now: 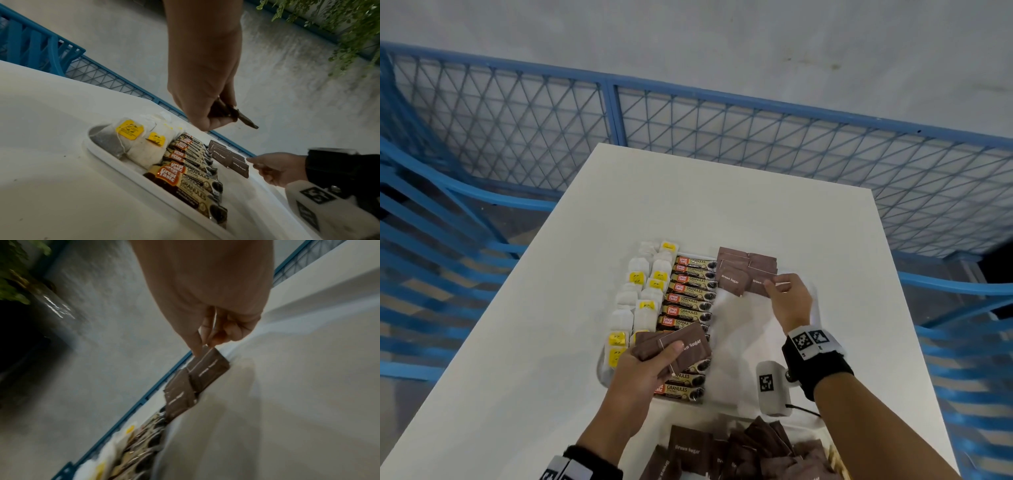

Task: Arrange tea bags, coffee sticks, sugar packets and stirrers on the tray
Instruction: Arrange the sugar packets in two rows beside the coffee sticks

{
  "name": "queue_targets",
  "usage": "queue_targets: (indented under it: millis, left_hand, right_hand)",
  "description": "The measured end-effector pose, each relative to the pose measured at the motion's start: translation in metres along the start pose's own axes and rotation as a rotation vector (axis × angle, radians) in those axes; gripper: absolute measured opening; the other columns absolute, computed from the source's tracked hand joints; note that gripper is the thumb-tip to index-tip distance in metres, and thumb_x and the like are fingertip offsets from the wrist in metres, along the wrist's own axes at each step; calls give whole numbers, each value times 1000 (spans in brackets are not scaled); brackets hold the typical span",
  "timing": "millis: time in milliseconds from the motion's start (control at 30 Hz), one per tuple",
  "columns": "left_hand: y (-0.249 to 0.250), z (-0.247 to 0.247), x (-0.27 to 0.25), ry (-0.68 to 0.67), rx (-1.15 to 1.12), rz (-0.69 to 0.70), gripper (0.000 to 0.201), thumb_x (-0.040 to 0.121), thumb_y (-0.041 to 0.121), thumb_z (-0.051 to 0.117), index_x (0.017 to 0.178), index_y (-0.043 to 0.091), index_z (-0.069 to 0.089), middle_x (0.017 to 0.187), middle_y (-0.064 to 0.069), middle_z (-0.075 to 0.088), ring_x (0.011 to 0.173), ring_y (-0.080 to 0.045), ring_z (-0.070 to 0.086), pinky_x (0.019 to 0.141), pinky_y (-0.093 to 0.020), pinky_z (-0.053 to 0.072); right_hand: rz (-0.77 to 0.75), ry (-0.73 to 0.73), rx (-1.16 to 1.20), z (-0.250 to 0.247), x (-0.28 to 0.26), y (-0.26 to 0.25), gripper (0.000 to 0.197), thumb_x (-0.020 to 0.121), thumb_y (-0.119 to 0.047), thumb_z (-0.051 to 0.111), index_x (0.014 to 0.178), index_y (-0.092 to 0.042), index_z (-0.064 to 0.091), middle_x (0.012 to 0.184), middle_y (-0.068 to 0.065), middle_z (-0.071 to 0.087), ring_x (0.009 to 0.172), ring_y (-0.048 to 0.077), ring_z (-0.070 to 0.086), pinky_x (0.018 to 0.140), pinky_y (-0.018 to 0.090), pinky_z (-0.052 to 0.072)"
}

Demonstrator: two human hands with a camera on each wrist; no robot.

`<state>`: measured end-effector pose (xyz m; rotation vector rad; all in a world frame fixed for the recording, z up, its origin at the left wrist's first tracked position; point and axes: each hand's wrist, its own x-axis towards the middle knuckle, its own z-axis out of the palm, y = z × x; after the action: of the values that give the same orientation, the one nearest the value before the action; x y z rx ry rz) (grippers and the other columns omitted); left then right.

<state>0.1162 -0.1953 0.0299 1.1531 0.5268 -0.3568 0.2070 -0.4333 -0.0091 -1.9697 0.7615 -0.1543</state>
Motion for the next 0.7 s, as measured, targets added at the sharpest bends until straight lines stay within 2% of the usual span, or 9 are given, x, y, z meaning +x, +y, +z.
queue_targets:
  millis: [67, 167, 233, 333, 367, 433, 500, 567, 700]
  left_hand:
    - [0, 0, 0, 7, -5, 4, 19, 78, -3, 66, 96, 3, 66, 76, -5, 75, 68, -12, 72, 54, -18, 54]
    - [1, 1, -1, 6, 12, 11, 21, 77, -1, 68, 97, 5, 66, 77, -5, 74, 67, -12, 71, 53, -17, 53]
    - [1, 1, -2, 2, 32, 17, 19, 77, -1, 68, 95, 6, 66, 74, -4, 74, 66, -11, 71, 53, -17, 53]
    - [0, 0, -4, 5, 63, 28, 19, 77, -1, 69, 94, 4, 67, 75, -7, 74, 71, -18, 71, 61, -25, 55]
    - [0, 0, -5, -3, 72, 31, 19, 77, -1, 69, 94, 4, 67, 78, -9, 74, 74, -21, 71, 63, -26, 56]
    - [-1, 0, -7, -26, 66, 30, 16, 78, 0, 67, 93, 5, 67, 81, -12, 72, 73, -20, 71, 57, -23, 55]
    - [0, 1, -8, -48, 45, 16, 13, 83, 1, 63, 94, 7, 66, 85, -11, 71, 72, -17, 71, 55, -21, 54]
    - [1, 1, -9, -75, 23, -5, 16, 87, -2, 57, 95, 9, 64, 88, -10, 71, 73, -17, 70, 57, -23, 55]
    - [0, -2, -8, -100, 7, -29, 22, 90, -9, 46, 94, 7, 62, 79, -7, 72, 69, -15, 71, 61, -24, 58]
  right_hand:
    - [-56, -135, -41, 0, -18, -5, 11, 88, -24, 61, 84, -13, 59, 75, -3, 59, 75, 16, 54, 65, 22, 38]
    - [-159, -425, -92, -7, -56, -16, 24, 93, -34, 51, 86, -14, 63, 75, -5, 62, 63, 9, 52, 59, 15, 38]
    - [-139, -634, -18, -12, -81, -22, 27, 94, -36, 48, 87, -16, 64, 74, -4, 64, 59, 8, 51, 54, 11, 38]
    - [-80, -857, 134, -13, -106, -21, 21, 90, -28, 58, 90, -9, 65, 75, 5, 62, 62, 12, 52, 52, 16, 41]
    - [-78, -885, 175, -12, -111, -20, 14, 88, -20, 61, 91, -6, 64, 74, 5, 62, 61, 11, 54, 52, 17, 42]
    - [-65, -893, 237, -11, -117, -18, 6, 85, -8, 64, 90, -5, 64, 74, 6, 62, 59, 8, 56, 54, 17, 45]
    - [-38, -868, 275, -10, -119, -17, 5, 84, -3, 64, 88, -5, 64, 74, 8, 64, 59, 8, 59, 57, 18, 48]
    - [-3, -839, 310, -10, -119, -15, 5, 83, 0, 64, 87, -4, 63, 71, 7, 65, 58, 8, 62, 59, 17, 50]
    - [64, -790, 381, -17, -110, -11, 8, 82, 6, 62, 86, -1, 62, 71, 8, 68, 61, 11, 65, 62, 19, 53]
